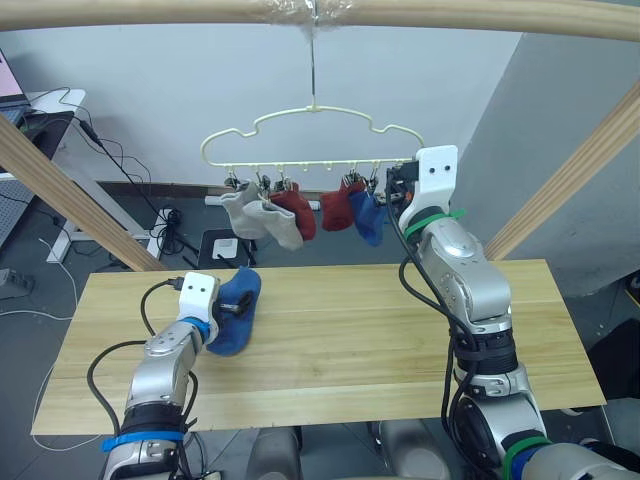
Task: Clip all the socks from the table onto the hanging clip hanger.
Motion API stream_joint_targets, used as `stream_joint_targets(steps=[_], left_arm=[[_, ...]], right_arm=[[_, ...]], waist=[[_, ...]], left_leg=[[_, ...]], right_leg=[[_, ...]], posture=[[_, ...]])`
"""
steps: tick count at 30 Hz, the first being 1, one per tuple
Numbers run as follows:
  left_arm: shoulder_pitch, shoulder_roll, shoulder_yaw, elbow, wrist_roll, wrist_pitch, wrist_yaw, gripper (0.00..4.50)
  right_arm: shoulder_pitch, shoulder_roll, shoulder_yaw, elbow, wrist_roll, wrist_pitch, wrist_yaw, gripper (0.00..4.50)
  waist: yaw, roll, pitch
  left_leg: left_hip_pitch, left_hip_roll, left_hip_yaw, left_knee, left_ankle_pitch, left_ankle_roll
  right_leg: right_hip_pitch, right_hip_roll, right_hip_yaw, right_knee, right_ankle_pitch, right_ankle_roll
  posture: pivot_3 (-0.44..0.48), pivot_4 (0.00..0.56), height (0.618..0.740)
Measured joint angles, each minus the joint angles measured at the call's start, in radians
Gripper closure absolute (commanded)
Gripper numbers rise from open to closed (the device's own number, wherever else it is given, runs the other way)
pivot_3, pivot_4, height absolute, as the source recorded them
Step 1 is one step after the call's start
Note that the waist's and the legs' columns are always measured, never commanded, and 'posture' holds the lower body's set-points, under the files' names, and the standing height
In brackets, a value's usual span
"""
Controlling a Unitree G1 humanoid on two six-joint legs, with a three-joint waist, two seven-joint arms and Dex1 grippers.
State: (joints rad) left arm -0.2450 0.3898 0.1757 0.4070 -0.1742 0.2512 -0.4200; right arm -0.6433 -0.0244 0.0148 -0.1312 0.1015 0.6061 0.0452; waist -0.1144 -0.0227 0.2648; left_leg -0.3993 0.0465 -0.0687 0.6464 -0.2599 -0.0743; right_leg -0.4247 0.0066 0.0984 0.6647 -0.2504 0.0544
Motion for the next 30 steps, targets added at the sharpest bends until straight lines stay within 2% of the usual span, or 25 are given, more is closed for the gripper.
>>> stream_joint_targets(steps=[2, 5, 14, 22, 26, 30], left_arm=[[-0.006, 0.009, -0.020, 0.015, 0.029, -0.012, 0.001, 0.02], [-0.005, 0.015, -0.038, 0.028, 0.059, -0.035, 0.011, 0.60], [0.004, 0.016, -0.051, 0.029, 0.067, -0.061, 0.015, 3.03], [0.027, 0.043, -0.106, 0.021, 0.101, -0.129, -0.053, 4.40], [0.042, 0.047, -0.199, -0.034, 0.121, -0.174, -0.165, 4.48], [0.029, -0.011, -0.320, -0.191, 0.090, -0.198, -0.314, 4.48]], right_arm=[[0.000, 0.000, 0.001, -0.001, 0.000, 0.005, 0.001, 4.50], [0.000, 0.000, 0.002, -0.003, 0.000, 0.013, 0.003, 4.50], [0.000, 0.004, 0.005, -0.004, 0.000, 0.017, 0.004, 4.50], [0.000, 0.006, 0.005, -0.004, 0.000, 0.017, 0.003, 4.50], [0.000, 0.005, 0.005, -0.005, 0.000, 0.018, 0.001, 4.50], [0.000, 0.004, 0.005, -0.008, 0.000, 0.021, -0.002, 4.50]], waist=[[0.000, 0.000, 0.000], [0.000, 0.000, 0.000], [0.000, 0.001, 0.000], [-0.001, 0.001, 0.000], [0.001, 0.001, 0.000], [0.002, 0.000, 0.000]], left_leg=[[0.001, 0.000, 0.000, 0.000, 0.000, 0.000], [0.001, 0.000, 0.000, 0.000, 0.000, 0.000], [0.001, 0.000, 0.000, 0.000, 0.000, 0.000], [0.001, 0.000, 0.000, 0.000, 0.000, 0.000], [0.000, 0.000, 0.000, 0.000, 0.000, 0.000], [-0.001, 0.000, 0.000, 0.000, 0.000, 0.000]], right_leg=[[0.000, 0.000, 0.000, 0.001, 0.000, 0.000], [0.001, 0.000, 0.000, 0.001, 0.000, 0.000], [0.001, 0.000, 0.000, 0.001, 0.000, 0.000], [0.001, 0.000, 0.000, 0.000, 0.000, 0.000], [0.001, 0.000, 0.000, 0.000, 0.000, 0.000], [0.000, 0.000, 0.000, -0.001, 0.000, 0.000]], posture=[[-0.126, 0.244, 0.740], [-0.125, 0.243, 0.740], [-0.126, 0.241, 0.740], [-0.133, 0.241, 0.740], [-0.133, 0.241, 0.740], [-0.133, 0.241, 0.740]])
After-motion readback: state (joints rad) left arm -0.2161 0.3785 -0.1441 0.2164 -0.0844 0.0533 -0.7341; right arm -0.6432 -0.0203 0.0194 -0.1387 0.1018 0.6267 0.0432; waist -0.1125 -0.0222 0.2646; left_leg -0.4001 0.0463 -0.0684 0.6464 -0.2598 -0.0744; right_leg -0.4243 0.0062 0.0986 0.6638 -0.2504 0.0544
